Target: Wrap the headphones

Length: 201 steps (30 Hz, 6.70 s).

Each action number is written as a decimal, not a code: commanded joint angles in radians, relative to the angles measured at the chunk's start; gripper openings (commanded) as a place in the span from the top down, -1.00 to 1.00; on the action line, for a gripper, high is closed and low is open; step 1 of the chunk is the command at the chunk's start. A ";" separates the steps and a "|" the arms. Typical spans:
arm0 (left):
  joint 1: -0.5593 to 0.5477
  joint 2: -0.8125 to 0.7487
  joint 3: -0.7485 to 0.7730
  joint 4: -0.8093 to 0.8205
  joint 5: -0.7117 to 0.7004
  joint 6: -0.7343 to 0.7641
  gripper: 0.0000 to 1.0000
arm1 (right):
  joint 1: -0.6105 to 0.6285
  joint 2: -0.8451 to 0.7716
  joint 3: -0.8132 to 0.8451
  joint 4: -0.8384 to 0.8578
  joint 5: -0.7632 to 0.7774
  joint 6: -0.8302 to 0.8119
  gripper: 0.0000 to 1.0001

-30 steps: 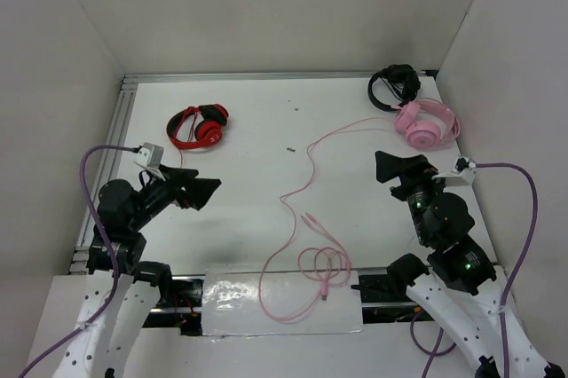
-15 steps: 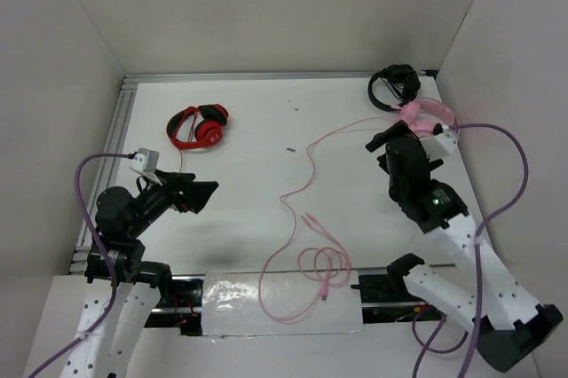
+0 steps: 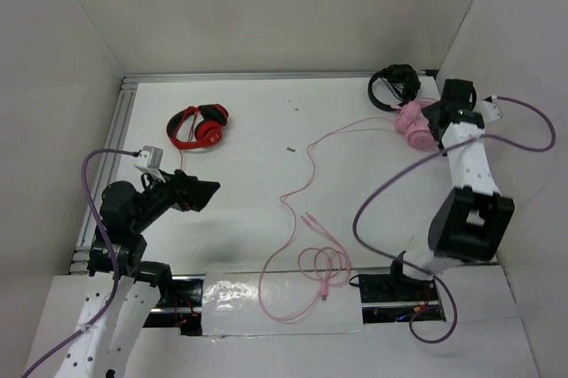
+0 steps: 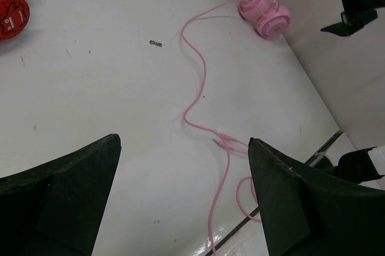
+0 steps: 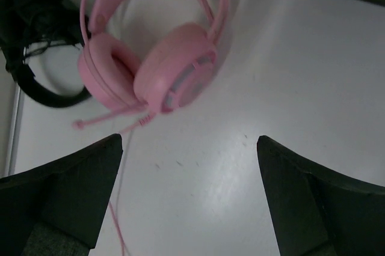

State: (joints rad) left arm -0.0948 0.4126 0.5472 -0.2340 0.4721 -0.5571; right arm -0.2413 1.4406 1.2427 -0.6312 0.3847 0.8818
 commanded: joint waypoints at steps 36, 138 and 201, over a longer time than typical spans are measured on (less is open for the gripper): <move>-0.003 -0.070 -0.035 0.009 -0.013 -0.029 -0.99 | 0.443 -0.086 -0.198 0.010 -0.151 0.117 0.97; -0.003 -0.044 -0.046 0.022 -0.112 -0.001 -0.96 | 0.430 0.810 0.598 -0.297 -0.759 -1.673 -0.28; -0.354 0.710 0.025 0.499 -0.047 0.145 -0.99 | 0.608 -0.684 -0.126 0.102 -0.286 -0.064 1.00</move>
State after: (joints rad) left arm -0.3950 1.0615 0.5137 0.1474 0.5217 -0.4221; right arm 0.3664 0.7639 1.0363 -0.6071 0.1581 0.7692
